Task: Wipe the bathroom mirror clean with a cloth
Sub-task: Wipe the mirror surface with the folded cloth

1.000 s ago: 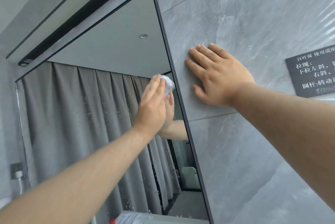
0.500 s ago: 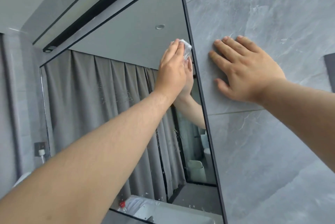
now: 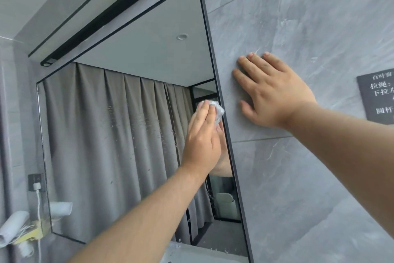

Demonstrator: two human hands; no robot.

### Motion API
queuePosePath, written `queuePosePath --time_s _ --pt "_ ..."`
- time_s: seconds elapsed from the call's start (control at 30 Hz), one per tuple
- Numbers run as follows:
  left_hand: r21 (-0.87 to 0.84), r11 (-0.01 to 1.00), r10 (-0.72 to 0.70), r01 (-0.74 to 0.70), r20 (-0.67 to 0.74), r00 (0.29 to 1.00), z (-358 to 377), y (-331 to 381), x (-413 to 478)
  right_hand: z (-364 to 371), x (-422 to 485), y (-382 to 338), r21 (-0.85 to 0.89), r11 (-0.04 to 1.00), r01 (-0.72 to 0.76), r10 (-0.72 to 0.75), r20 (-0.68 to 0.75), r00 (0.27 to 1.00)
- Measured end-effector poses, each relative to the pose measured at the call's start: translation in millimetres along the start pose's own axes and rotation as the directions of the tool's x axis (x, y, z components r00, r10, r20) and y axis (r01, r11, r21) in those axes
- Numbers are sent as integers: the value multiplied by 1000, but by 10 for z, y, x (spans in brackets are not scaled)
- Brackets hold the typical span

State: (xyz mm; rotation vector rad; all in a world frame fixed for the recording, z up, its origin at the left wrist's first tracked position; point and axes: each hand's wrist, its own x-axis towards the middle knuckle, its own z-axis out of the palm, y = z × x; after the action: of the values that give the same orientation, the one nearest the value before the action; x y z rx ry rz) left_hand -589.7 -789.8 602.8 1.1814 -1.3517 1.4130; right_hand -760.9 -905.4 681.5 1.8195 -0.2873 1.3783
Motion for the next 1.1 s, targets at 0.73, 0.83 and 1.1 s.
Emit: queuePosePath --time_s 0.73,0.83,1.1 --pt "301 952 26 -51 85 996 -332 19 310 -61 -8 -19 1 1000 -7 7 84 996" --pt "235 971 16 -46 129 992 -355 120 283 -59 -6 -13 -20 1000 -1 3 95 995" --pt "207 977 14 -44 142 990 -345 118 -73 23 -552 -374 -24 999 -40 43 128 991"
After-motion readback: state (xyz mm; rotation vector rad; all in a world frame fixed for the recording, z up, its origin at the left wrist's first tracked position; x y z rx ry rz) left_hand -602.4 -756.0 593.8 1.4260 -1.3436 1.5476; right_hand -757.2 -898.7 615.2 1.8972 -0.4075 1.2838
